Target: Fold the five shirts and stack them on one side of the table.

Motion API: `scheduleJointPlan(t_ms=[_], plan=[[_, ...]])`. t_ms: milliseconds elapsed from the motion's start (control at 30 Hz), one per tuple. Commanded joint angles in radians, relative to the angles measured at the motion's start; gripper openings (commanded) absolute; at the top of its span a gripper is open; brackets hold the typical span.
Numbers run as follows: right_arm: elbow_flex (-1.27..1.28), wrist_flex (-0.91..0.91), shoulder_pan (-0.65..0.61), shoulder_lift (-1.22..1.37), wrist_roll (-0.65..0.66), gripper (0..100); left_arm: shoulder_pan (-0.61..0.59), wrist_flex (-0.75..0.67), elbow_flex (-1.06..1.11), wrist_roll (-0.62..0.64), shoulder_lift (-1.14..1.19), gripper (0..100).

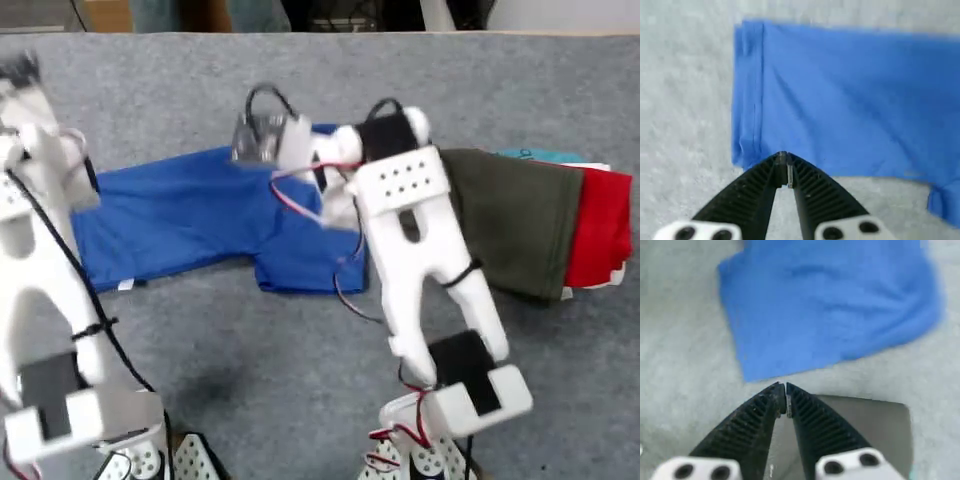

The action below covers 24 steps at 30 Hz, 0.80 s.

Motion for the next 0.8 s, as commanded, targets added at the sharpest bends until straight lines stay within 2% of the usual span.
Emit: scheduleJointPlan(t_ms=[0, 200, 400, 600, 767], plan=[[0.186, -0.037, -0.048, -0.084, 0.084, 2.8, -0.028, -0.173, 0.378, -0.041, -0.135, 3], [0.429, -0.229, -0.161, -0.091, 0.086, 25.6, -0.073, -0.394, 0.628, -0.028, -0.19, 3], [0.555, -0.4, -0.219, 0.007, 0.075, 22.4, -0.145, -0.551, 0.73, 0.026, -0.19, 3], [0.556, -0.555, -0.215, 0.17, 0.043, 21.2, -0.15, -0.552, 0.733, 0.026, -0.19, 3], [0.55, -0.586, -0.206, 0.228, 0.043, 21.1, -0.15, -0.551, 0.734, 0.023, -0.19, 3]])
